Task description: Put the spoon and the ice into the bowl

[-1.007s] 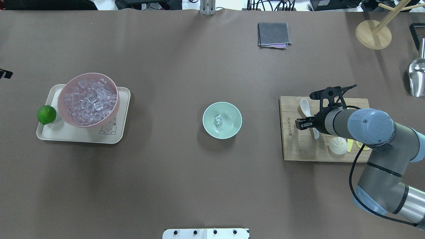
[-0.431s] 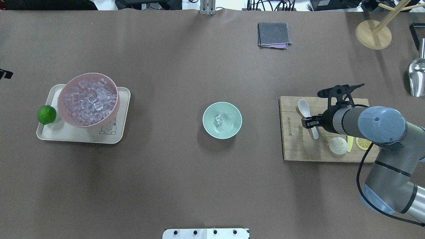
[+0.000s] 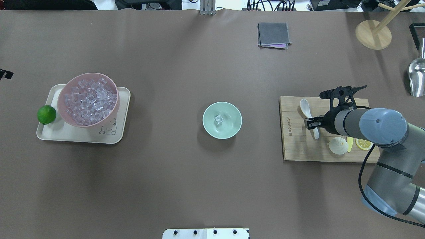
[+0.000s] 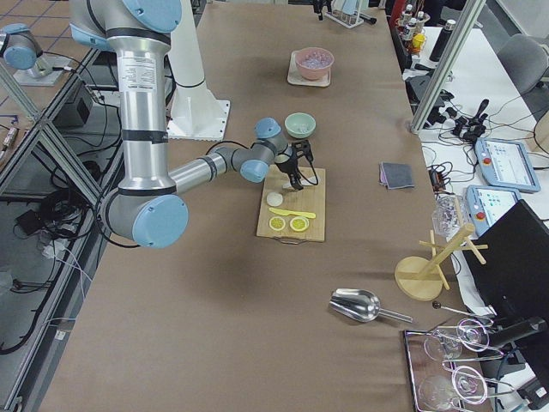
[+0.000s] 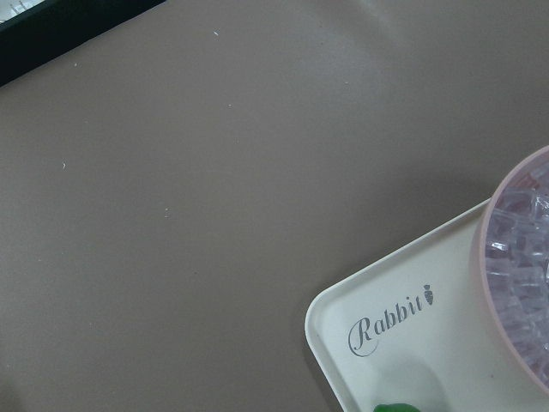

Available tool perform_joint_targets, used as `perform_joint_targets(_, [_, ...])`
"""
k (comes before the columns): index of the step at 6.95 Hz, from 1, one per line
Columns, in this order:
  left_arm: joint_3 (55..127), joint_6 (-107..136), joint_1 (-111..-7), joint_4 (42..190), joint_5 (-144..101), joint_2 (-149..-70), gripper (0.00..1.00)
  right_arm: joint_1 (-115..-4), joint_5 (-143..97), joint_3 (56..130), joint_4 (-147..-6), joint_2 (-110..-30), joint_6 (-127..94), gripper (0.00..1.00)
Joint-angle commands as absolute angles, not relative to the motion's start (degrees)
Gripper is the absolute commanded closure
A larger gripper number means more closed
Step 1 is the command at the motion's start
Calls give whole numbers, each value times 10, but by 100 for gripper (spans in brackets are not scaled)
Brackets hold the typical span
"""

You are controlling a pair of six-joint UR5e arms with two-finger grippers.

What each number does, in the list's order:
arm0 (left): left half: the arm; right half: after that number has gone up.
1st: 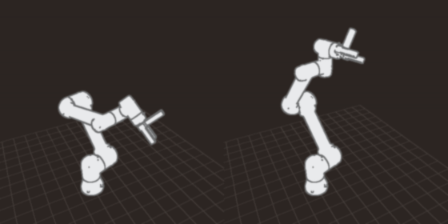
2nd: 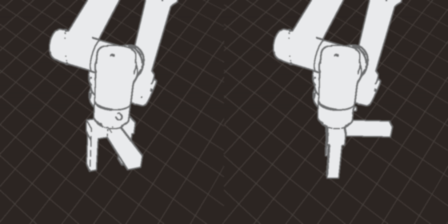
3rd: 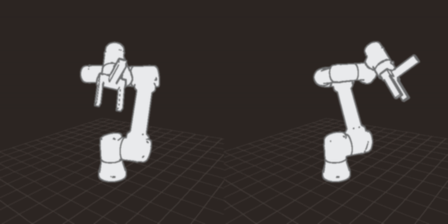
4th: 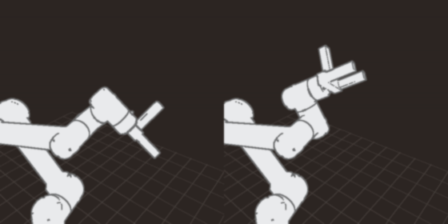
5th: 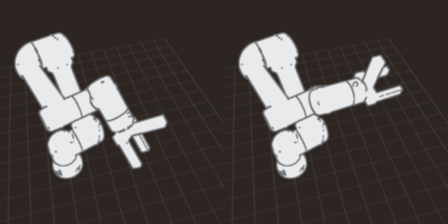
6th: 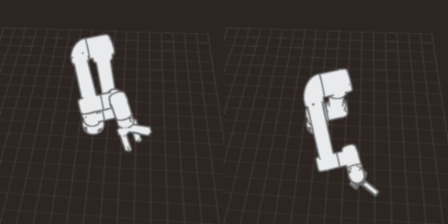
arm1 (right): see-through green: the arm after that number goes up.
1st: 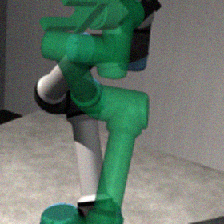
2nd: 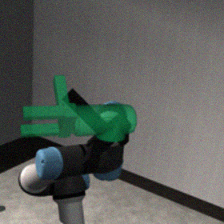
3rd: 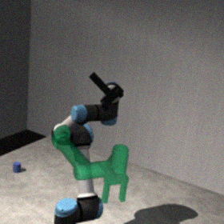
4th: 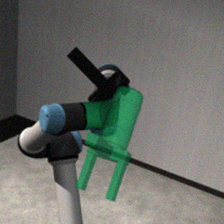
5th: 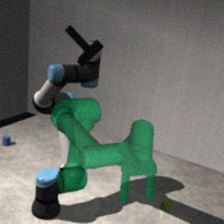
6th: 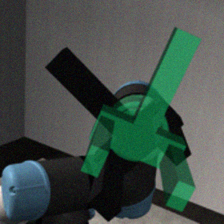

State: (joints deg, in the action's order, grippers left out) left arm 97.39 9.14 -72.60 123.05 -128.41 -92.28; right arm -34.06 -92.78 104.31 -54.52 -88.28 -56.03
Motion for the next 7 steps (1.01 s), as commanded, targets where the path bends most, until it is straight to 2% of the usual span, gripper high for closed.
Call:
perform_joint_targets(1, [970,91,-725,1230,-1284,-924,1,-332,-925,1042,-546,-883,-576,48])
perform_joint_targets(2, [969,91,-726,1230,-1284,-924,1,-329,-925,1042,-546,-883,-580,57])
perform_joint_targets(4, [969,91,-725,1230,-1284,-924,1,-321,-925,1042,-546,-882,-594,66])
perform_joint_targets(5, [969,91,-725,1230,-1284,-924,1,-320,-925,1042,-546,-882,-594,78])
perform_joint_targets(6, [969,91,-725,1230,-1284,-924,1,-320,-925,1045,-545,-882,-594,100])
perform_joint_targets(7, [969,91,-726,1230,-1284,-924,1,-320,-925,1048,-545,-880,-594,100])
